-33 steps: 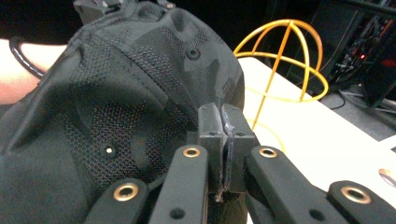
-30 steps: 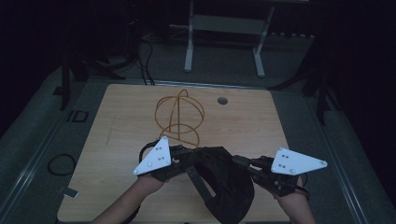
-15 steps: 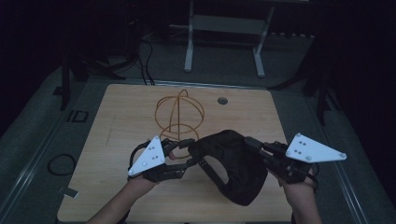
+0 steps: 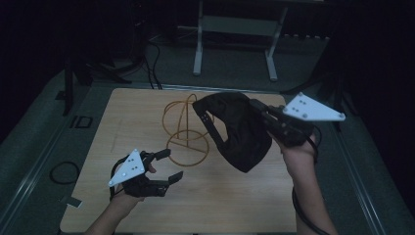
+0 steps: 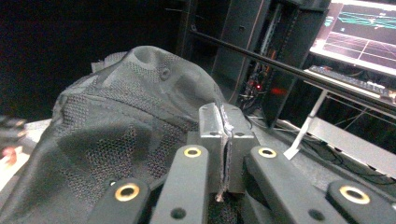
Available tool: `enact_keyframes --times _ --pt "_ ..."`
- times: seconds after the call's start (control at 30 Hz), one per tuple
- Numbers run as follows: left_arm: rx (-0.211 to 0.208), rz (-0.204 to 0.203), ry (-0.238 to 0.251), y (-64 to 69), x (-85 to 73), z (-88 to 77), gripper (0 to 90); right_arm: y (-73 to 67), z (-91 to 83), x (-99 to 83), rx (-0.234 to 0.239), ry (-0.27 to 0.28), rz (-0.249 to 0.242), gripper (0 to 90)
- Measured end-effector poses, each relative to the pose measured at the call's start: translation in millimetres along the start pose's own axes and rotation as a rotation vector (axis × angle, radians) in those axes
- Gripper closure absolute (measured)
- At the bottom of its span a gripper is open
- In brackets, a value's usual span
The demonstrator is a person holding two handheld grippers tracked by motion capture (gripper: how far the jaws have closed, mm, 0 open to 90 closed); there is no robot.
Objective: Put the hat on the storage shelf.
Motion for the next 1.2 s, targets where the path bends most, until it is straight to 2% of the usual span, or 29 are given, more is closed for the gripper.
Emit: enact_keyframes --times 0.1,0.13,0.27,0.33,0.4,0.5,0.53,0.6,0.73,0.93,1.03,1.1,1.2 --pt "0.029 -0.036 -0.037 -8.8 -19.5 -2.3 5.4 8.6 17.3 13.0 -0.015 -0.007 0.012 88.6" --pt "0.043 -0.053 -0.051 -12.0 -28.4 -3.3 3.5 9.8 22.0 16.7 -0.014 -0.010 0.018 88.6" --pt "0.111 -0.073 -0.069 -19.6 -53.3 -9.6 2.5 10.7 38.1 32.3 -0.036 -0.002 0.014 88.6" --pt "0.136 -0.095 -0.057 -21.5 -63.4 -14.0 2.5 9.0 48.9 39.3 -0.048 -0.004 0.004 88.6" --pt "0.145 -0.120 -0.049 -22.6 -72.7 -18.4 2.5 5.0 61.4 43.7 -0.051 -0.017 -0.001 88.6" --pt "0.171 -0.127 -0.052 -24.6 -84.9 -22.7 2.5 -5.0 81.6 46.5 -0.055 -0.051 -0.024 88.6" --pt "0.184 -0.127 -0.067 -25.6 -91.0 -23.2 2.5 -7.8 85.6 46.8 -0.051 -0.057 -0.027 88.5" --pt "0.192 -0.118 -0.079 -26.6 -96.5 -23.5 2.5 -14.6 95.5 46.9 -0.044 -0.074 -0.037 88.5" --pt "0.192 -0.141 -0.074 -29.4 -101.9 -24.3 2.5 -25.1 109.5 43.8 -0.001 -0.095 -0.029 88.4" --pt "0.194 -0.158 -0.065 -32.4 -104.3 -24.3 2.6 -39.0 137.0 32.3 0.045 -0.169 -0.039 88.3" --pt "0.195 -0.153 -0.077 -32.1 -106.9 -22.1 2.6 -44.4 151.0 28.0 0.059 -0.200 -0.046 88.3" --pt "0.190 -0.152 -0.079 -31.6 -108.1 -20.8 2.6 -45.3 153.0 27.5 0.062 -0.205 -0.045 88.2" --pt "0.189 -0.141 -0.091 -30.5 -110.1 -19.2 2.6 -51.2 169.8 23.1 0.080 -0.238 -0.047 88.2"
Point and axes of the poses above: each handheld gripper's, and its own axes: z roughly forward along the jaws, x roughly out of its top, y roughly to its right, the point moved 10 cm from there along z, roughly forward along the jaws, and after that the axes turned 14 degrees about -y, right-handed, at the moved point
